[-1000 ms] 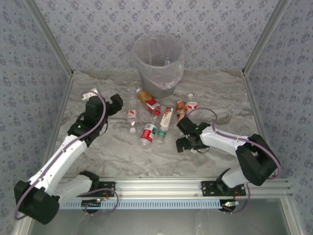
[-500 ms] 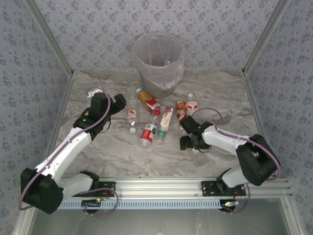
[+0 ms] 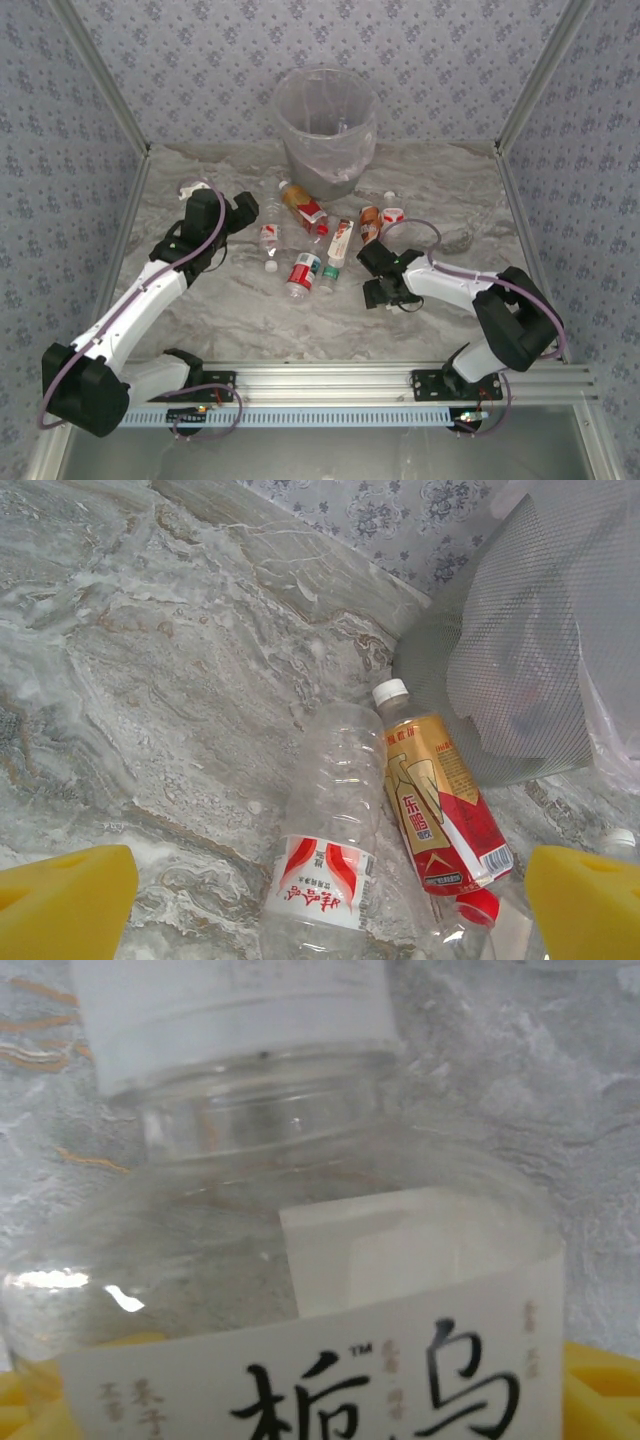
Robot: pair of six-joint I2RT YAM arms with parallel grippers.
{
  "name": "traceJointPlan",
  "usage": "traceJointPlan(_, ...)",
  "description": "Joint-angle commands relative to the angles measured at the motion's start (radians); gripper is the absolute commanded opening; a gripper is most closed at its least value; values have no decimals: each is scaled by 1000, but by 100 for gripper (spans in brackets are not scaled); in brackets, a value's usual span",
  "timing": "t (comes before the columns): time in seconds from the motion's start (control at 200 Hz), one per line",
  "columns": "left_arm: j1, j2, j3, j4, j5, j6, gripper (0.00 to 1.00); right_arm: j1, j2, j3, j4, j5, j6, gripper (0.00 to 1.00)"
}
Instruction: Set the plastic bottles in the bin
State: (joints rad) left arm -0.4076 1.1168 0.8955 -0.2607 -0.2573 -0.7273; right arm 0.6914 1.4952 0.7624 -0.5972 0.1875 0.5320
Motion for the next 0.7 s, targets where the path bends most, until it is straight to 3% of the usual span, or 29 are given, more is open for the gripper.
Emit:
traceJointPlan(0.0, 4, -12, 24, -6, 6, -3, 99, 2, -5, -25, -9, -16, -20, 76)
traceJointPlan(0.425, 7, -18, 28, -33, 4, 2, 100, 7, -119, -41, -8, 67, -13, 63)
traceJointPlan(0.695, 9, -24, 21, -36, 10, 7, 99, 7, -330, -90, 110, 103, -20, 56)
